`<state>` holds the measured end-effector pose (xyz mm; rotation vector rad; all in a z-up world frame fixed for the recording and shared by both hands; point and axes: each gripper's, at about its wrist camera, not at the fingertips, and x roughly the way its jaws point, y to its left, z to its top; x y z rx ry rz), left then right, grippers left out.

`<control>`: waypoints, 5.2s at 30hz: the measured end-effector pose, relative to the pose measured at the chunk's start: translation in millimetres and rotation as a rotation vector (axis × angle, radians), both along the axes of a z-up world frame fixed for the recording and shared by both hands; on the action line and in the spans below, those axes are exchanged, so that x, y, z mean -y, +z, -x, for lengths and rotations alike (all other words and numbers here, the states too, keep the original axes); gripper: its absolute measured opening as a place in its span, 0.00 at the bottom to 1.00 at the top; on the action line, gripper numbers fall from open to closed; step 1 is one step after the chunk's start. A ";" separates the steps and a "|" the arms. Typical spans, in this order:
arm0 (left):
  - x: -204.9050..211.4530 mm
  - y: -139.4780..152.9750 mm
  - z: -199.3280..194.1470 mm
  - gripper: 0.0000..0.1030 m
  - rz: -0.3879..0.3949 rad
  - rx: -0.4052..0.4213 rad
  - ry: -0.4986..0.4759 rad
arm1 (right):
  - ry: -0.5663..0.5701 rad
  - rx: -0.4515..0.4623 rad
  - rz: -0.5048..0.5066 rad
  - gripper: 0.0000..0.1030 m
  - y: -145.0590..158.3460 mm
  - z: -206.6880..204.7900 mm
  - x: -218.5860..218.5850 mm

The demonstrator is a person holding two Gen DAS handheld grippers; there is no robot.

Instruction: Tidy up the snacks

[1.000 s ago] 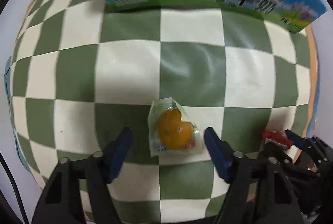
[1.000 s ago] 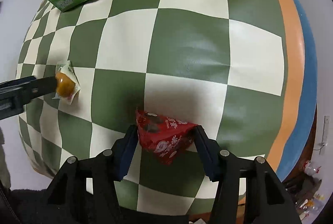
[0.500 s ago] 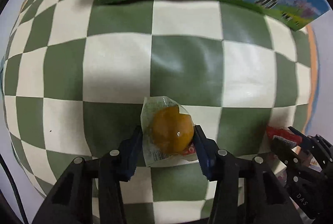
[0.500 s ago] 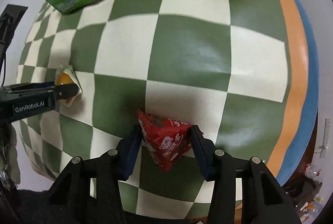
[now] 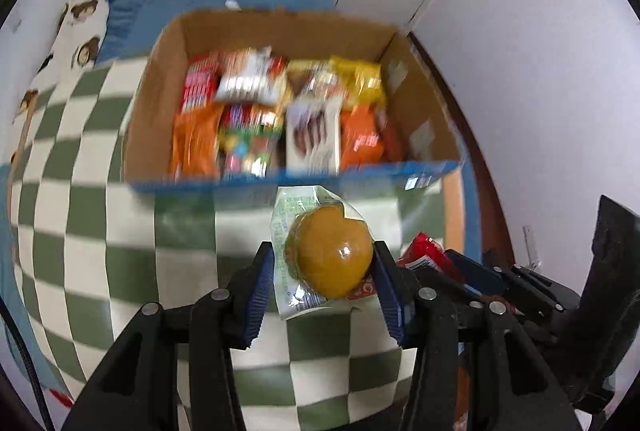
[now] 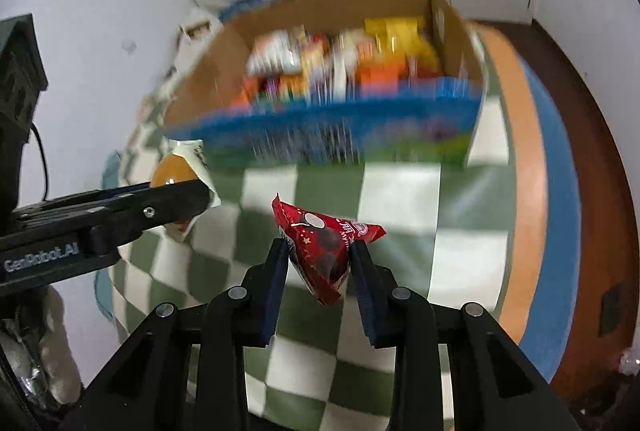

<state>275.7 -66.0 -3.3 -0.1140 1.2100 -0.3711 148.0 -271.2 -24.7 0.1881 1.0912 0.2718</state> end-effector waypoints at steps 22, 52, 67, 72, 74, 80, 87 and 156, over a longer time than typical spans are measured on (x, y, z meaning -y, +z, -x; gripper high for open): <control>53.4 -63.0 -217.8 0.45 -0.116 -0.216 -0.007 | -0.104 -0.095 0.044 0.41 -3.9 -237.6 34.4; -5.3 -40.6 -168.7 0.84 -0.244 -0.038 0.140 | -0.112 -0.110 0.252 0.94 -11.5 -212.2 15.4; -28.9 51.3 -44.7 0.84 -0.212 0.236 0.189 | -0.091 0.157 0.263 0.97 80.6 -98.9 -5.1; -32.9 75.1 -4.1 0.84 -0.205 0.306 0.197 | -0.098 0.226 0.254 0.97 106.0 -57.2 -6.1; -33.8 82.4 9.2 0.84 -0.202 0.321 0.197 | -0.104 0.245 0.252 0.98 113.7 -44.1 -5.2; -36.7 104.2 51.1 0.84 -0.205 0.394 0.211 | -0.117 0.313 0.254 0.98 137.2 1.5 -4.2; -37.2 120.6 89.3 0.84 -0.208 0.444 0.215 | -0.131 0.370 0.239 0.99 160.3 45.4 -4.0; -16.4 62.3 18.0 0.99 -0.264 0.359 0.254 | -0.238 0.321 0.288 1.00 100.0 -13.5 18.5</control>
